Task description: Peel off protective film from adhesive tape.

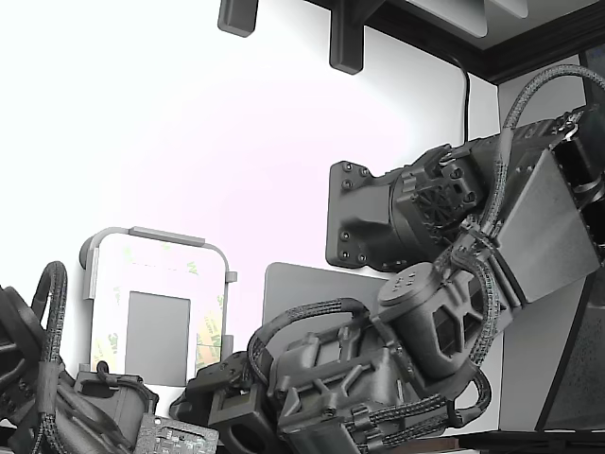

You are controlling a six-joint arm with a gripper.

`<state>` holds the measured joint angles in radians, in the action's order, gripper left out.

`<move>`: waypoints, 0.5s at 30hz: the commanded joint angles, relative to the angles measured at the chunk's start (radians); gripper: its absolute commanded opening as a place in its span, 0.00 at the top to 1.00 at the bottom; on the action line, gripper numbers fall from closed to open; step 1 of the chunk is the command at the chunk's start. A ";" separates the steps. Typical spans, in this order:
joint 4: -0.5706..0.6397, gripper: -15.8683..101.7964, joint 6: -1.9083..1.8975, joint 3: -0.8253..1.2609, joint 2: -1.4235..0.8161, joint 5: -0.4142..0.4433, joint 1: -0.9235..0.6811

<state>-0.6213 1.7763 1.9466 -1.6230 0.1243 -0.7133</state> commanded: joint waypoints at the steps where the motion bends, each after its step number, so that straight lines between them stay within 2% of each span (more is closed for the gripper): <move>1: 0.014 0.96 0.002 -0.011 -0.026 -0.002 0.017; 15: 0.011 0.96 -0.006 -0.008 -0.034 0.003 0.014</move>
<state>-0.6121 1.7717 1.9650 -1.6291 0.1258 -0.7118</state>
